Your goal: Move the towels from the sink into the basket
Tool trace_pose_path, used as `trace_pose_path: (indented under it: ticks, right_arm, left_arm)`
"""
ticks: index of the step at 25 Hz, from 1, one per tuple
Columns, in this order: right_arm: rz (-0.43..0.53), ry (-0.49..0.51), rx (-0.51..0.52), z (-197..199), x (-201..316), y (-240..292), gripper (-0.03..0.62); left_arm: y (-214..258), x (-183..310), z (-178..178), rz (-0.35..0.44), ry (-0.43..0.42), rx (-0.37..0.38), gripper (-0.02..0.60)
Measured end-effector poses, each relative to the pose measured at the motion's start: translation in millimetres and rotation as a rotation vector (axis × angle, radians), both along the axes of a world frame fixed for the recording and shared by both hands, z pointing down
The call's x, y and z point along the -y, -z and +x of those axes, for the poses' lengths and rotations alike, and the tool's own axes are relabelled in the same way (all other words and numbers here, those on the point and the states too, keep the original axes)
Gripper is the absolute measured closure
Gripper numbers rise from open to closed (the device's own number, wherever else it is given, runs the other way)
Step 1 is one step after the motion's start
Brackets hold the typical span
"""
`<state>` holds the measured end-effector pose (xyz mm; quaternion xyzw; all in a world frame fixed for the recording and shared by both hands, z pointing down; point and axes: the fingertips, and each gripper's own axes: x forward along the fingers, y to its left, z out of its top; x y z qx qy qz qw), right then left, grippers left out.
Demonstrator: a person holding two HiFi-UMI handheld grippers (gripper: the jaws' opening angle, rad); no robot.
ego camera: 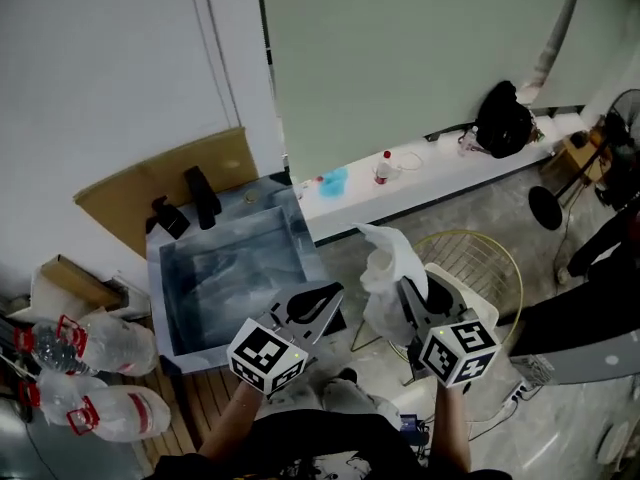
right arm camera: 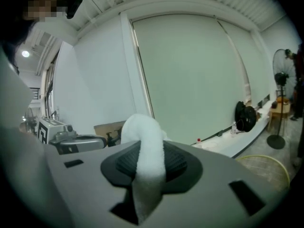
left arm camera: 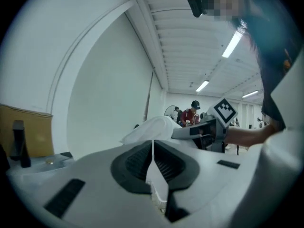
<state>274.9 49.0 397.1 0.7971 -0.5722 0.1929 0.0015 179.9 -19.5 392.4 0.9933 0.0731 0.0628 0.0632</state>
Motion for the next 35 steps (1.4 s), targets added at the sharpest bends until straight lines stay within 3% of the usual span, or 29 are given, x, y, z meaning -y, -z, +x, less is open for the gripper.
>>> trace_pose_path:
  ticks: [9,14,18,22,26,29,32,35]
  right_arm:
    - [-0.080,-0.261,-0.018,94,-145,-21,0.491]
    - [-0.215,-0.387,-0.045,141,-217,-68,0.491]
    - [-0.353,-0.432,-0.046,174,-260,-131,0.491]
    - [-0.481,-0.424,-0.027,196,-287,-199,0.488]
    - [-0.587,-0.358,0.026,193,-290,-269,0.476]
    - [-0.664,-0.305,0.082,183,-287,-311,0.424]
    - [-0.720,-0.260,0.126,173,-282,-329,0.312]
    - [-0.692,-0.235,0.098,170,-273,-319,0.304]
  left_arm:
    - [-3,-98,86,-0.002,-0.216,0.010,0.568]
    - [-7,-134,106,-0.009,-0.304,0.032,0.568]
    - [-11,-145,109,0.018,-0.333,0.057,0.568]
    - [-18,-142,108,0.027,-0.314,0.087,0.568]
    - [-28,-131,106,0.029,-0.284,0.127,0.568]
    - [-33,-121,106,0.027,-0.264,0.145,0.568]
    - [-34,-113,105,0.023,-0.245,0.151,0.568]
    - [-35,-106,103,0.018,-0.221,0.149,0.568]
